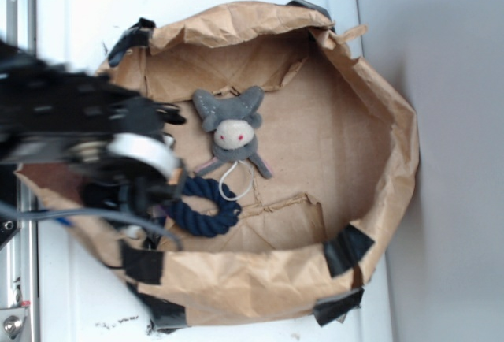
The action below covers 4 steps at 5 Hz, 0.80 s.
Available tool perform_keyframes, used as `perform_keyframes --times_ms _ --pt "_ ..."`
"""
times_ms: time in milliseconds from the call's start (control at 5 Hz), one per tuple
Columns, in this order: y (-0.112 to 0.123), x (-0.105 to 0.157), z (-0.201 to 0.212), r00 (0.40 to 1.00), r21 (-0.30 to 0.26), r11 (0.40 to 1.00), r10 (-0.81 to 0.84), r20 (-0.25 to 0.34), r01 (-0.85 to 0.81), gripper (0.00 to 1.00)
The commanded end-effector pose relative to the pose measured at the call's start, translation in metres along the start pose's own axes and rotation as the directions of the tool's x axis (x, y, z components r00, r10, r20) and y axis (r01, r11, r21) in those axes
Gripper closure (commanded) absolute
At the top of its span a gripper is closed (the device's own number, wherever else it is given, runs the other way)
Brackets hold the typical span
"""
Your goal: Grab the blue rope.
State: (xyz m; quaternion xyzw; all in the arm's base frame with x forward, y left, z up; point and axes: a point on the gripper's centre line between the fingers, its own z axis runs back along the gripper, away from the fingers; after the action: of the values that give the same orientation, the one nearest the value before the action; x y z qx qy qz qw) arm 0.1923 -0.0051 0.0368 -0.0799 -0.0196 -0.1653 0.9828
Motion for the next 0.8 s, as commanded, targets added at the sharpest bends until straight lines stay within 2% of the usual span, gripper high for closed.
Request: perform_keyframes --times_ms 0,200,600 --pt "-0.015 0.03 0.054 0.999 -0.148 0.988 0.039 -0.022 -0.042 1.0" --pt "-0.023 0.051 0.074 0.998 -0.207 0.977 0.043 -0.038 -0.05 1.0" --pt "-0.022 0.067 0.108 0.998 -0.306 0.951 0.038 -0.042 -0.049 1.0"
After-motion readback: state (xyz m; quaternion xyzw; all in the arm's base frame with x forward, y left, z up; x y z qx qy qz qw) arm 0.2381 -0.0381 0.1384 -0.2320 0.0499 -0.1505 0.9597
